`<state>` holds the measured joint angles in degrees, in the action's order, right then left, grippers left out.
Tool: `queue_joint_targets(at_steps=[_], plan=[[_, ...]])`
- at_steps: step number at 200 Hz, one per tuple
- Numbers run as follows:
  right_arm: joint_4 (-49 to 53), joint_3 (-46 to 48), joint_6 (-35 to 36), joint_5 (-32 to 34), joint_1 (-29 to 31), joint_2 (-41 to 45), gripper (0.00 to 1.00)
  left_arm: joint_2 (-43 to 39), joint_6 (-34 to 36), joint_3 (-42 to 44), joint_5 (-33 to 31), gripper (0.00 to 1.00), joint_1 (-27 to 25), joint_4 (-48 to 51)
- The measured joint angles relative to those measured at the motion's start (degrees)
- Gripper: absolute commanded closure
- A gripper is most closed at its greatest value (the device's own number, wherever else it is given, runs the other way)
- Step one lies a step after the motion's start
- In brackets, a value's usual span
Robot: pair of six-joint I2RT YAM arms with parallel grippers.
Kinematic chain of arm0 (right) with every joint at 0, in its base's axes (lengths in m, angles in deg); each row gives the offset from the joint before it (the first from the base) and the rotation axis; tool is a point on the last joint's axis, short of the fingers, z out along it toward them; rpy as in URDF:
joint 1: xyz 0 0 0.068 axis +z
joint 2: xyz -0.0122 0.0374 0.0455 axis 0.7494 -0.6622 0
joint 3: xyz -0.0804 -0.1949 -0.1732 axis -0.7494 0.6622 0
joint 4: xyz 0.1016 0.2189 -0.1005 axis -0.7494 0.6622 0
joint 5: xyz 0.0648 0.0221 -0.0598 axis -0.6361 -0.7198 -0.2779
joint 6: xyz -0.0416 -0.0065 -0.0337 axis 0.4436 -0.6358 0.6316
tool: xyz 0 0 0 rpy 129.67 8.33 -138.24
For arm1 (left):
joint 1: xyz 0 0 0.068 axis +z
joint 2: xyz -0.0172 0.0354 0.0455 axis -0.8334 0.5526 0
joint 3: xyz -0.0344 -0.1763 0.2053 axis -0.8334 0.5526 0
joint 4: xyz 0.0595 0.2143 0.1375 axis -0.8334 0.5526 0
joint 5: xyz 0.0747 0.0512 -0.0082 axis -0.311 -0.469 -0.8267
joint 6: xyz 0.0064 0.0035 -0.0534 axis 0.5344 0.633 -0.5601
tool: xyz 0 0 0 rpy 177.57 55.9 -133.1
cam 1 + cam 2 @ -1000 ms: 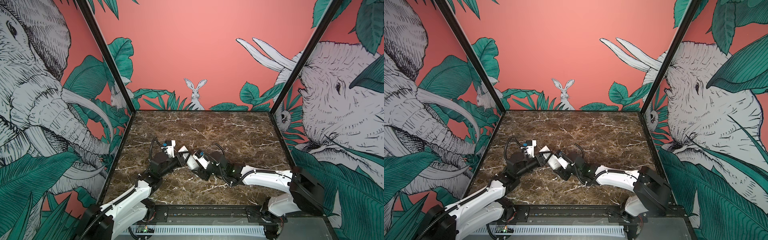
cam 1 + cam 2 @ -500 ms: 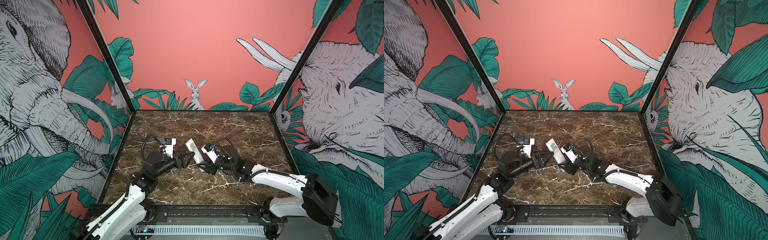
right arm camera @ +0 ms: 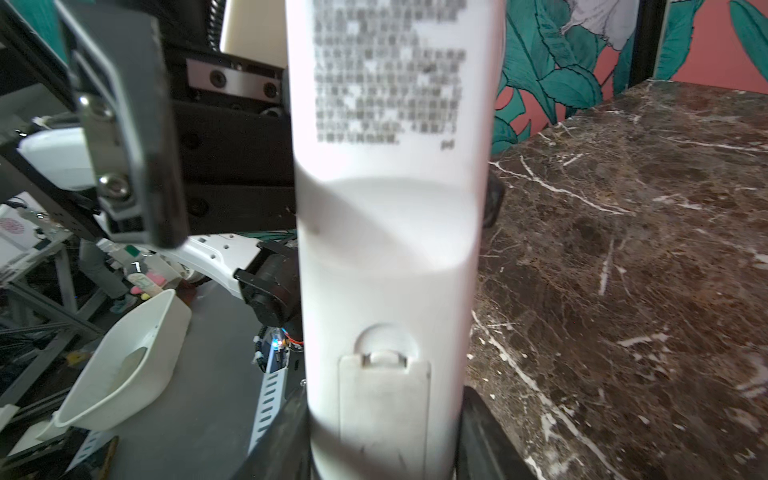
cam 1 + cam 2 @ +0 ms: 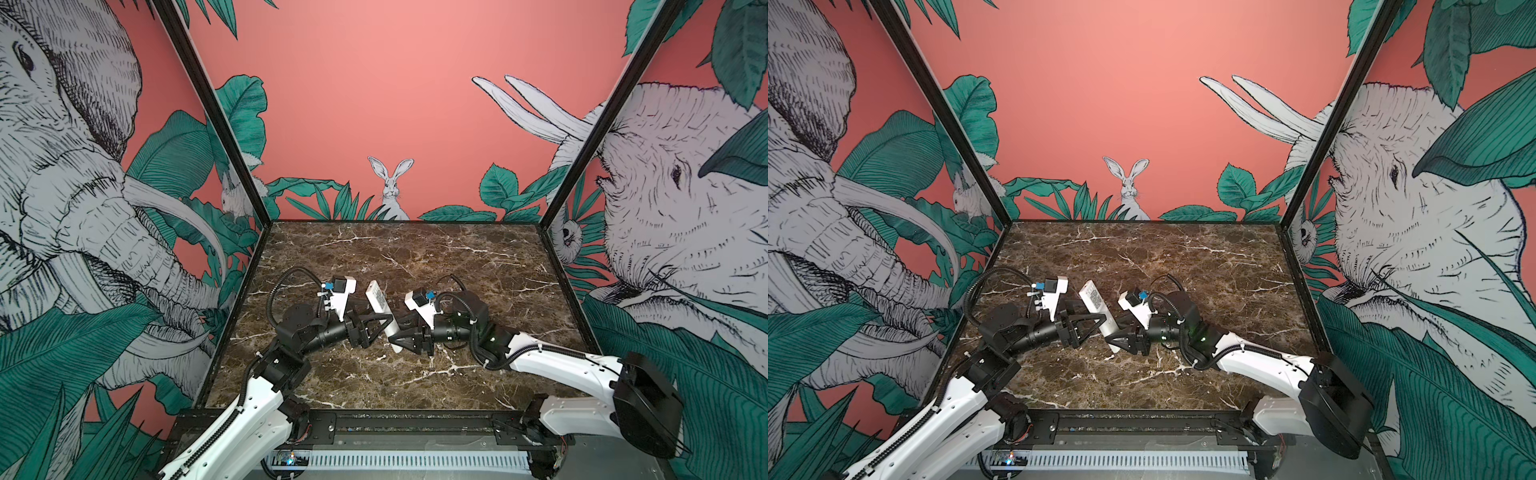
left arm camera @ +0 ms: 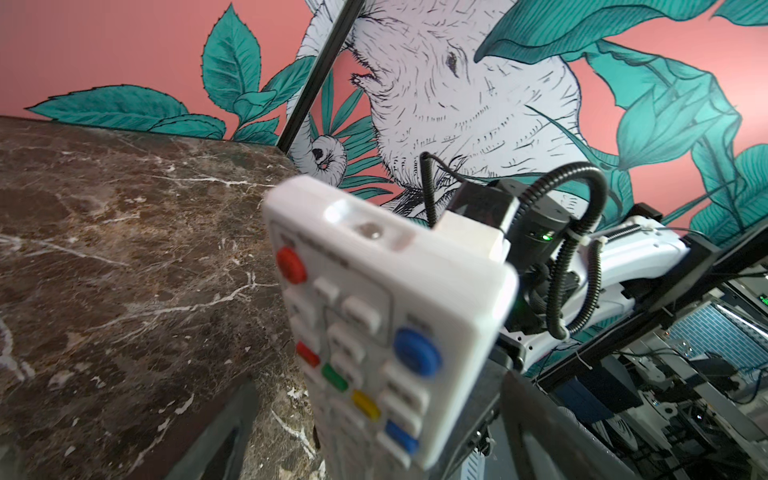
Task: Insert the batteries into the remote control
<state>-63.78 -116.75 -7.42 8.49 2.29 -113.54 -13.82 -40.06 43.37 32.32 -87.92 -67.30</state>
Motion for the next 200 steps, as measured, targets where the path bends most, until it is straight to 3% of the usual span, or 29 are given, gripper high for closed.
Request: queue_joint_targets(at_steps=[78, 146, 200], plan=[[-5.5, 0.0, -2.8, -4.9, 0.0, -0.1, 0.73, -0.9, -0.5, 0.0, 2.4, 0.27, 0.0, -2.8], [-8.0, 0.0, -4.4, -7.1, 0.0, -1.3, 0.73, -0.8, -1.5, 0.0, 3.8, 0.35, 0.0, -5.6], [-10.3, 0.0, -6.3, -8.7, 0.0, -1.9, 0.73, -0.8, -1.7, 0.0, 4.4, 0.55, 0.0, -7.2]])
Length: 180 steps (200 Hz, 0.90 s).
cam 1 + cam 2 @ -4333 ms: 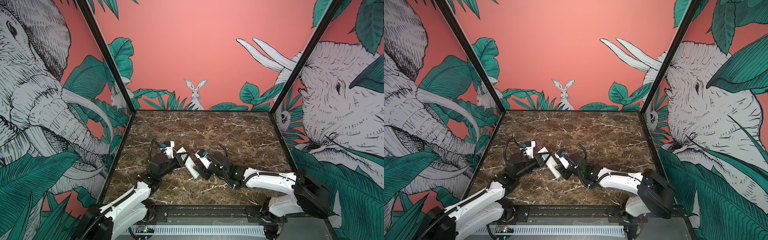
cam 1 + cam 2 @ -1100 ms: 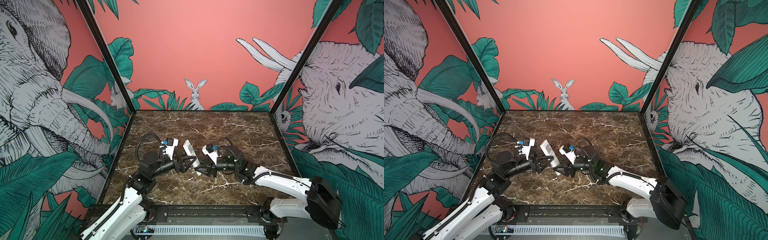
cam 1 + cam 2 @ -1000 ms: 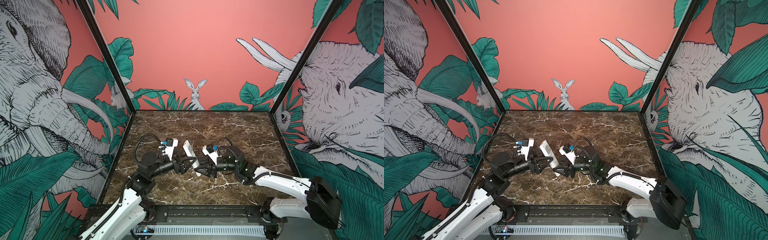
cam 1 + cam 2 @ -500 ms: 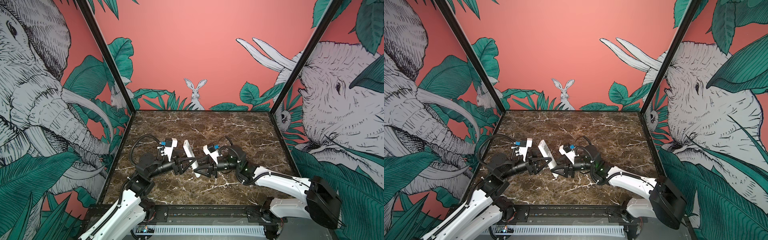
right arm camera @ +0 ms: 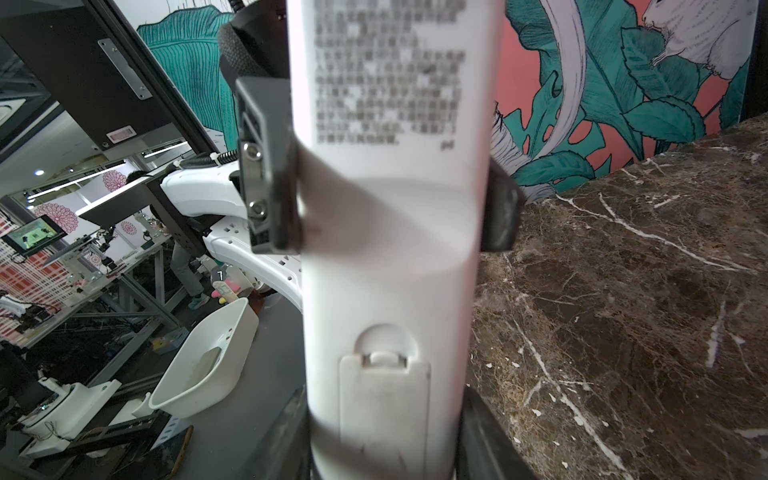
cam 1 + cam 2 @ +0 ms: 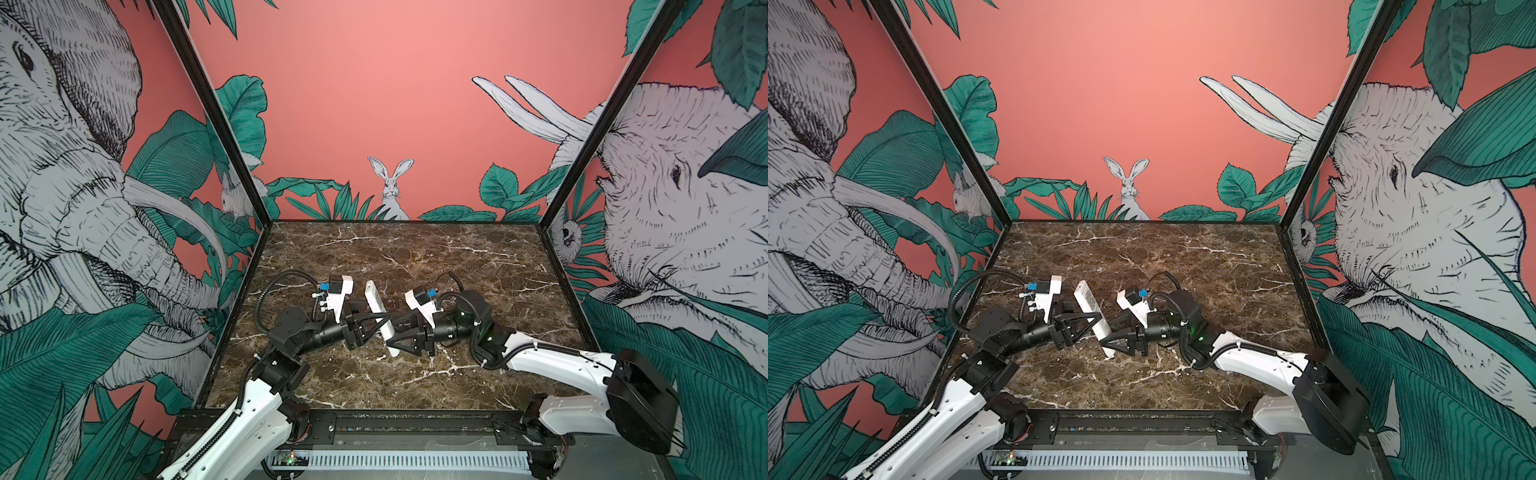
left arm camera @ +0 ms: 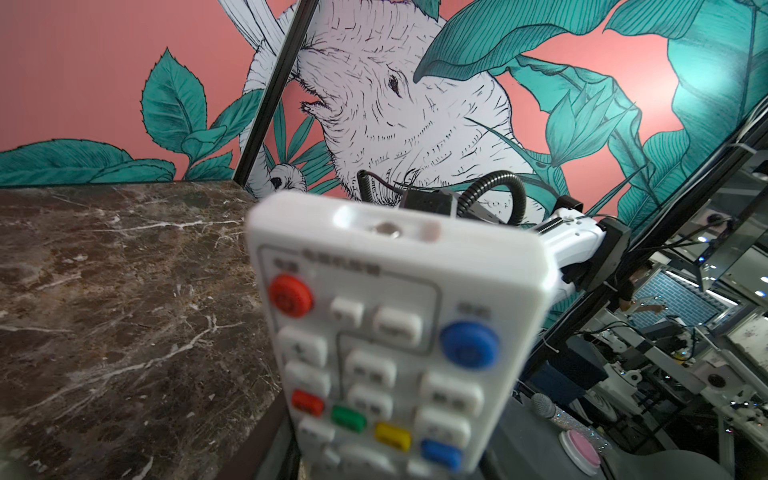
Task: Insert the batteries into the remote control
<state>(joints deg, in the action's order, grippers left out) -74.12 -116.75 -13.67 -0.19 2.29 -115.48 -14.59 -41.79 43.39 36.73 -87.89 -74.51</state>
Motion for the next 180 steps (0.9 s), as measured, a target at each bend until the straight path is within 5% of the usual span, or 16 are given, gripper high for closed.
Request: queue_joint_targets(at_steps=[64, 180], plan=[[-1.6, 0.0, -1.2, -0.8, -0.2, -1.0, 0.68, 0.3, -0.1, 0.0, -0.7, 0.76, 0.1, 0.0], [3.9, 0.0, 3.0, 2.1, 0.3, 0.1, 0.01, -0.3, 0.3, 0.1, -4.7, 0.93, 0.0, 3.3]])
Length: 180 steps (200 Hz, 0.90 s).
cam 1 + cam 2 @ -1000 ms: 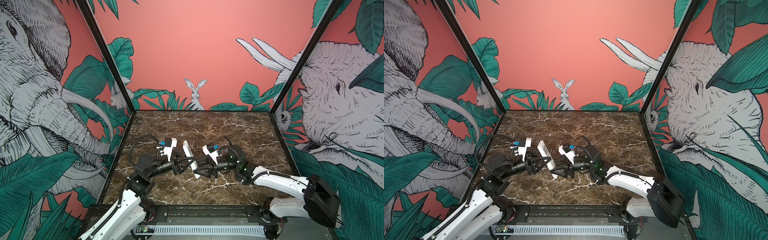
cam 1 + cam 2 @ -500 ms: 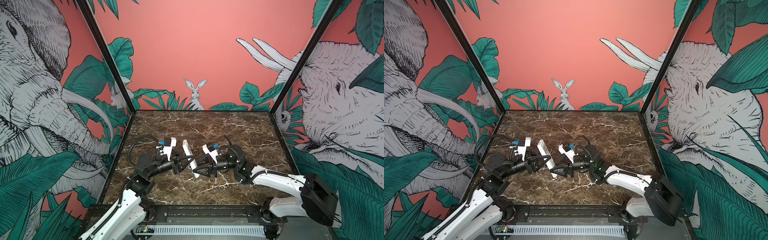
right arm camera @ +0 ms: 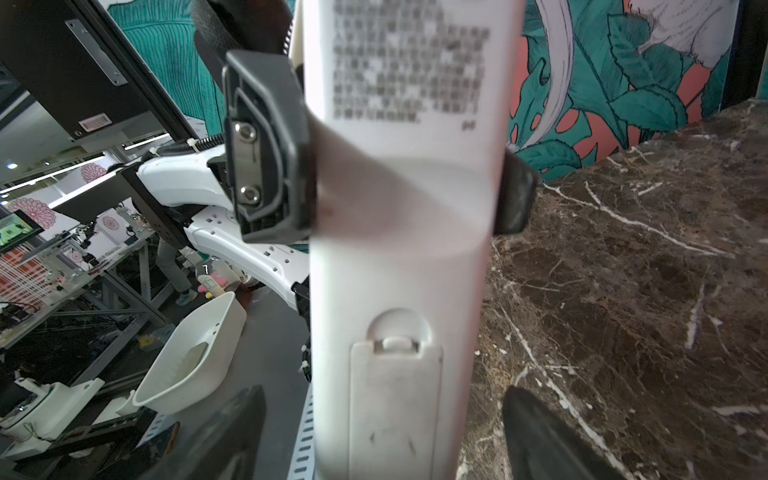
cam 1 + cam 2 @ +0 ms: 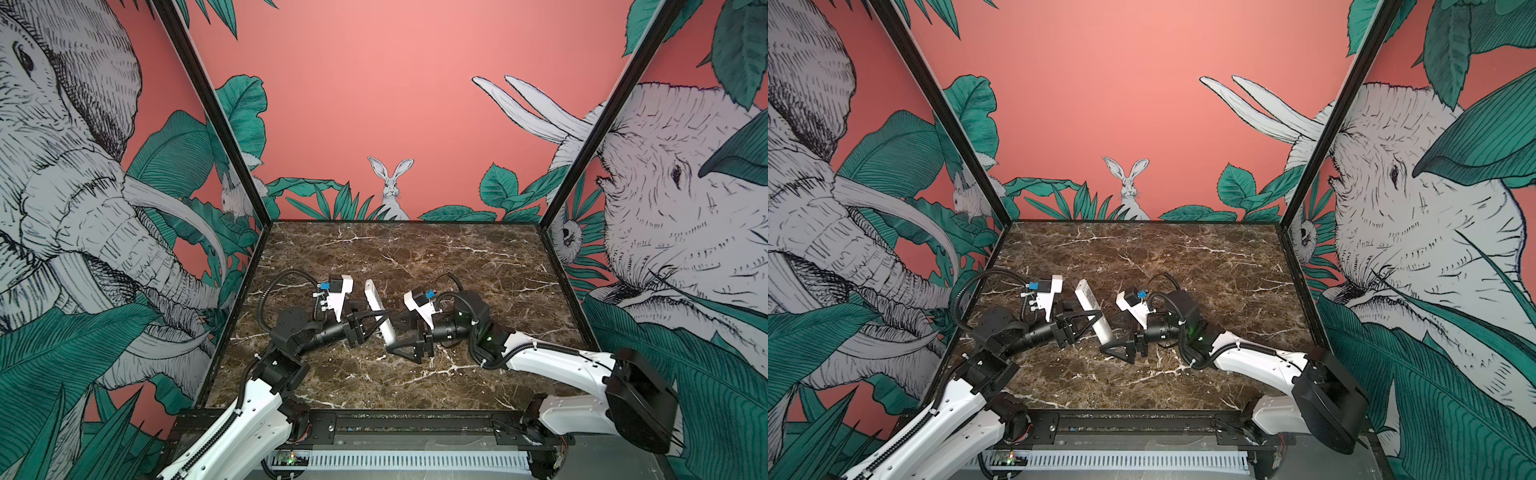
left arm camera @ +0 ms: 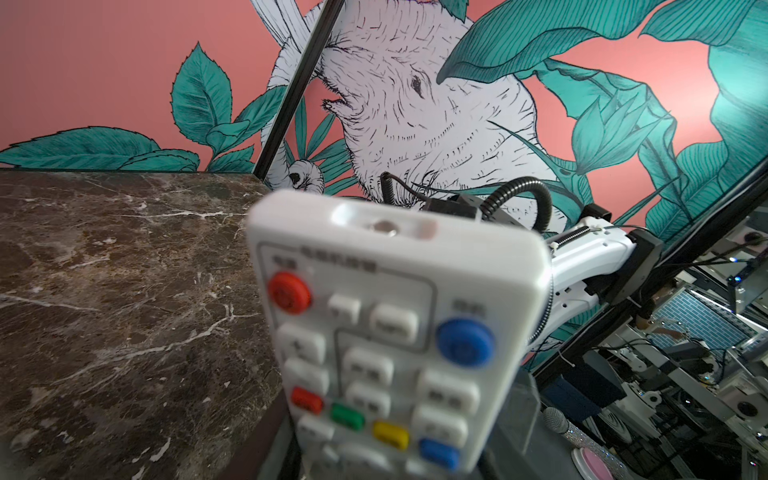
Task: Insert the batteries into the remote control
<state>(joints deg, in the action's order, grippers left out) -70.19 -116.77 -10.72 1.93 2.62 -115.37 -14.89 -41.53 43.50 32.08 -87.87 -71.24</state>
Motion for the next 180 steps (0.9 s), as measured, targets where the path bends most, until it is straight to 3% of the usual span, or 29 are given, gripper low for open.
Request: queue_joint_targets(at_steps=[38, 94, 180], plan=[[5.6, 0.0, 2.7, 3.1, 0.0, 2.6, 0.01, -1.4, 2.3, -1.1, -6.0, 0.95, 0.0, 7.7], [18.1, -0.5, 9.3, 13.0, 0.0, 8.5, 0.01, -2.2, 5.9, -3.3, -17.3, 0.96, 0.0, 19.7], [32.2, -1.4, 15.4, 31.1, -0.3, 11.3, 0.01, 14.7, 8.8, -13.0, -28.4, 0.98, 0.0, 38.0]])
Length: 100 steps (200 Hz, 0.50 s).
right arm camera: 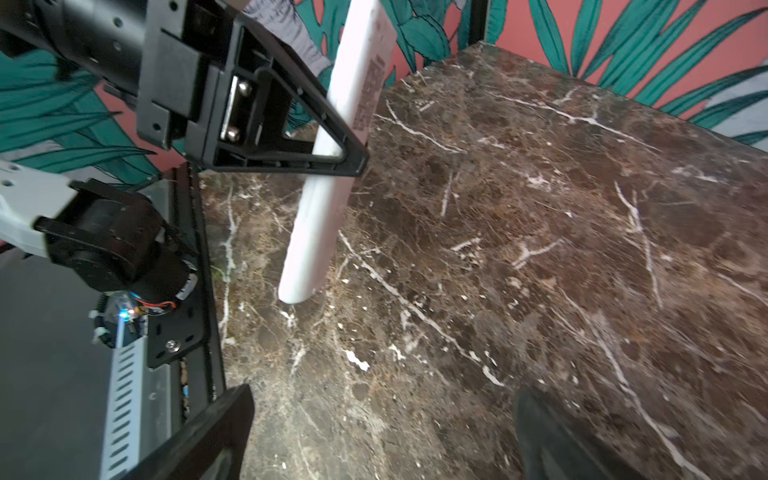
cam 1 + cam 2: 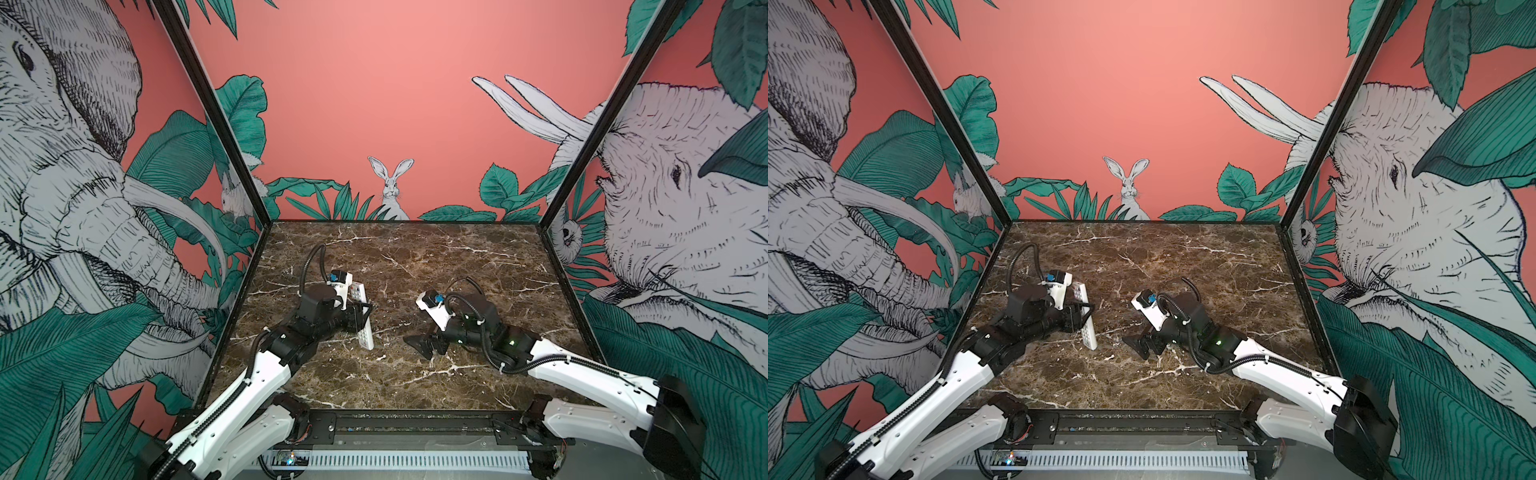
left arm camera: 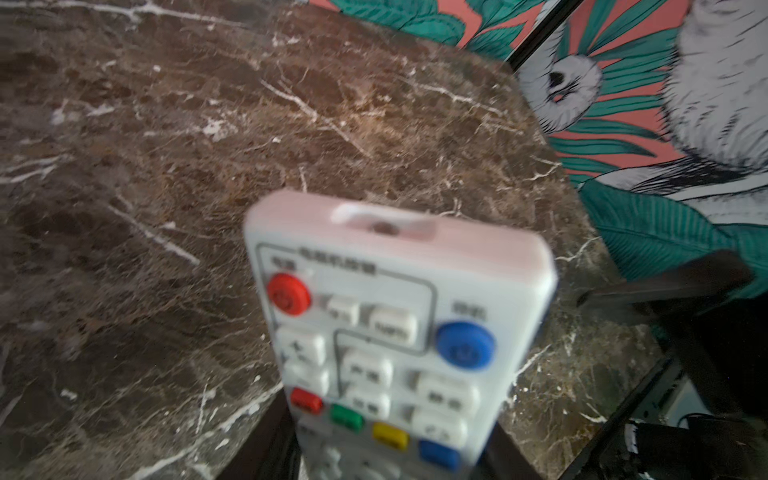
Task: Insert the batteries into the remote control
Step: 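Lower the remote onto the table with the left gripper and release it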
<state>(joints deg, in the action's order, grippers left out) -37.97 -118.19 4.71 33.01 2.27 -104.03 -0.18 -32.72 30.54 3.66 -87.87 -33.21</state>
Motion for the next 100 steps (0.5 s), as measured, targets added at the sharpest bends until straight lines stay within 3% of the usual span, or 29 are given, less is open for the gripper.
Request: queue_joint_targets(at_steps=[46, 100], plan=[[3.4, 0.0, 1.0, 7.3, -1.3, 0.0, 0.01, 9.9, 0.2, -3.9, -5.8, 0.97, -0.9, 6.5], [3.3, 1.4, 2.2, 9.6, -2.2, 0.1, 0.01, 19.7, -0.8, -7.2, -13.3, 0.95, -4.2, 11.0]])
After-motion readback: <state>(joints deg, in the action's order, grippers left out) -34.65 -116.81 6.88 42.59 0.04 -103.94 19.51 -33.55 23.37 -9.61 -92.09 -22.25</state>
